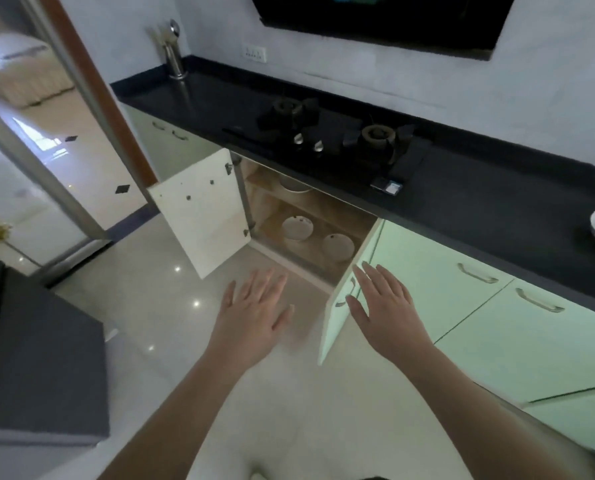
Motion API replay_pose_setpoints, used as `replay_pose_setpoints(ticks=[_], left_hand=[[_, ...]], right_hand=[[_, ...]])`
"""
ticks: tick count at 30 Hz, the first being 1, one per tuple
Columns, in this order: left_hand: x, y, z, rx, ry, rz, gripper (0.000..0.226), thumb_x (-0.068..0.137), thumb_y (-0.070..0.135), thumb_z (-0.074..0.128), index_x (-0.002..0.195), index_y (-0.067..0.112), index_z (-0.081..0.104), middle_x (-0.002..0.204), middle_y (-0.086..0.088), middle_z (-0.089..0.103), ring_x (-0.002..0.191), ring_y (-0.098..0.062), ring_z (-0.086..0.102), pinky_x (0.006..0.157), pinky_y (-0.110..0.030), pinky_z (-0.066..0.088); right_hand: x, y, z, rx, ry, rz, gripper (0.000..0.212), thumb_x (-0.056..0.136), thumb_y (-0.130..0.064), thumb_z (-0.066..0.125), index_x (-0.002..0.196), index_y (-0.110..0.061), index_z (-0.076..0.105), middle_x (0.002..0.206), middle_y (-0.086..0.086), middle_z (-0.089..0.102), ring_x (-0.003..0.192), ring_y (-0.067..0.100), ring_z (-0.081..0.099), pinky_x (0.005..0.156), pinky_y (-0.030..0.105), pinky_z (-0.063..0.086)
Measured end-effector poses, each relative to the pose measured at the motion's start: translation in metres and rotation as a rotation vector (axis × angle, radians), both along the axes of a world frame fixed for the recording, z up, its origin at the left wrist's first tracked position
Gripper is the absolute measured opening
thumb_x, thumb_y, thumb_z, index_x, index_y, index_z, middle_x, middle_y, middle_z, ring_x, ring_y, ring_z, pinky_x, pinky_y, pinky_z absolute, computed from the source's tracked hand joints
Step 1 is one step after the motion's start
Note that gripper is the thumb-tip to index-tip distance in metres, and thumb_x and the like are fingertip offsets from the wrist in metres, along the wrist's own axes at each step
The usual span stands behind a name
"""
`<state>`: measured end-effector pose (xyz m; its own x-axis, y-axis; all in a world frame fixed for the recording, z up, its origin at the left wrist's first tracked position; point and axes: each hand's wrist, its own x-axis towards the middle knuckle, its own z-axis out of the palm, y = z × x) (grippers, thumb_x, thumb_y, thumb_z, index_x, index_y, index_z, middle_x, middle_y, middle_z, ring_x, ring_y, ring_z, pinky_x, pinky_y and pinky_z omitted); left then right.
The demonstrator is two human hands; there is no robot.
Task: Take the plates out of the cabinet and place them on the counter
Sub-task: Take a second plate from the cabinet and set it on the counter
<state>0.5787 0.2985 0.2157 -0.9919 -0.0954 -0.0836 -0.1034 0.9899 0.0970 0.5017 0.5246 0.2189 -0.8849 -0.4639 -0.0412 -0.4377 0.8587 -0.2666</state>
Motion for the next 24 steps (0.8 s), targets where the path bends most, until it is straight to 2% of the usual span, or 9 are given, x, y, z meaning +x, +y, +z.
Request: replay_pose_setpoints(ticks=[2,5,11,15,18,21,24], left_hand=[[0.006,-0.042,0.008,0.011,0.009,0.022,0.064,0.098,0.056,0.015,0.156,0.029,0.009,0.165,0.004,0.009,0.152,-0.016,0.0,0.121,-0.049,0.004],[0.017,-0.093,0.016,-0.03,0.039,-0.008,0.072,0.091,0.06,0.005,0.156,0.029,0.013,0.165,0.004,0.011,0.152,-0.017,0.003,0.12,-0.05,0.008],[0.009,-0.153,0.015,-0.041,0.06,0.002,0.072,0.089,0.06,0.0,0.155,0.033,0.011,0.165,0.007,0.011,0.152,-0.016,0.004,0.12,-0.048,0.007],[-0.025,-0.179,0.006,-0.048,0.103,-0.013,0.067,0.095,0.057,0.009,0.155,0.03,0.02,0.163,0.003,0.022,0.151,-0.02,0.013,0.118,-0.048,0.013],[-0.065,-0.192,-0.003,-0.042,0.105,-0.038,0.066,0.095,0.054,0.009,0.155,0.029,0.018,0.163,0.002,0.02,0.151,-0.021,0.013,0.119,-0.048,0.014],[-0.112,-0.206,-0.014,-0.044,0.118,-0.057,0.061,0.099,0.049,0.018,0.155,0.026,0.021,0.164,-0.001,0.02,0.151,-0.024,0.014,0.117,-0.05,0.019],[-0.147,-0.219,-0.022,-0.055,0.112,-0.066,0.059,0.1,0.046,0.025,0.155,0.025,0.023,0.163,-0.002,0.02,0.151,-0.024,0.014,0.116,-0.05,0.021]], right_hand=[[-0.003,-0.041,0.003,-0.033,-0.016,0.02,0.06,0.099,-0.051,0.021,0.153,-0.024,0.018,0.16,-0.002,0.02,0.149,0.019,0.01,0.118,0.038,0.011],[-0.006,-0.093,0.008,-0.039,-0.008,0.053,0.06,0.099,-0.052,0.02,0.152,-0.025,0.02,0.16,-0.003,0.02,0.148,0.019,0.01,0.118,0.039,0.012],[-0.021,-0.158,0.011,-0.043,0.0,0.062,0.061,0.097,-0.055,0.016,0.151,-0.028,0.019,0.16,-0.006,0.02,0.149,0.017,0.009,0.119,0.042,0.012],[-0.042,-0.179,0.006,-0.029,-0.036,0.065,0.056,0.1,-0.05,0.022,0.151,-0.029,0.017,0.16,-0.007,0.017,0.149,0.017,0.007,0.117,0.038,0.01],[-0.067,-0.187,-0.004,0.007,-0.043,0.053,0.057,0.099,-0.052,0.019,0.152,-0.028,0.017,0.16,-0.006,0.017,0.148,0.017,0.008,0.116,0.037,0.009],[-0.107,-0.199,-0.02,0.043,0.045,0.003,0.064,0.095,-0.056,0.009,0.15,-0.026,0.023,0.157,-0.004,0.025,0.147,0.017,0.016,0.117,0.039,0.014],[-0.143,-0.218,-0.029,0.019,0.04,-0.017,0.065,0.094,-0.055,0.008,0.15,-0.025,0.022,0.157,-0.003,0.026,0.147,0.016,0.016,0.119,0.041,0.019]])
